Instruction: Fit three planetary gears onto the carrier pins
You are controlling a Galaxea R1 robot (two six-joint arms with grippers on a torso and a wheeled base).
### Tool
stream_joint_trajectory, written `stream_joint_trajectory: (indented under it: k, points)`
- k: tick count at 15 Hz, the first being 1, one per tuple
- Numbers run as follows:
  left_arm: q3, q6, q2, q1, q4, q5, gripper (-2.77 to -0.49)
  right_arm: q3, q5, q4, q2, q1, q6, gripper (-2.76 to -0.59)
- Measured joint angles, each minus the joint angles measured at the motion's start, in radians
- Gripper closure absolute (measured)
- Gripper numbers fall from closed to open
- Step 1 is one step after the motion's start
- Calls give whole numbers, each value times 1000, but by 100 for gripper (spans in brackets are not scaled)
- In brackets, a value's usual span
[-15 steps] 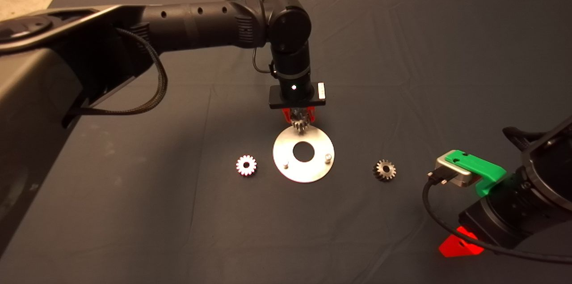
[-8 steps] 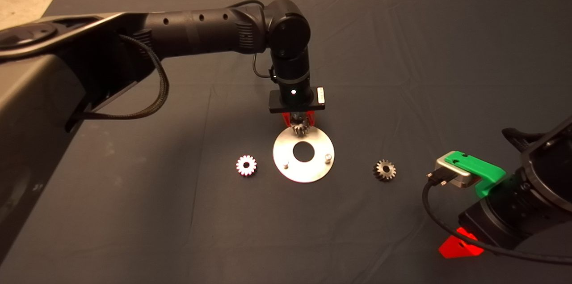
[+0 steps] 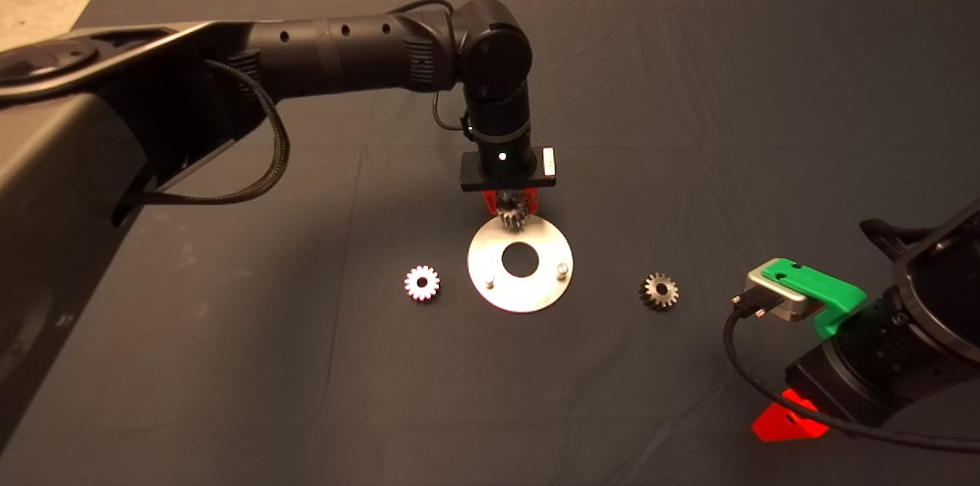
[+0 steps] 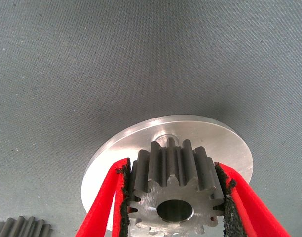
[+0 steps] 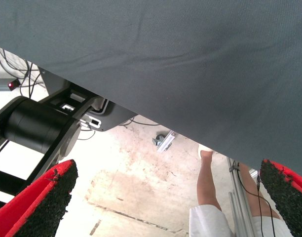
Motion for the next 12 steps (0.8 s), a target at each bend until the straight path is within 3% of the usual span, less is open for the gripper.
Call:
stream_joint_trajectory:
  k: [7, 12]
  points:
    - [31, -1, 0, 2, 24, 4, -94, 0, 0, 0, 0, 0, 0, -275]
    - [37, -31, 0, 6, 29, 6, -94, 0, 0, 0, 0, 0, 0, -275]
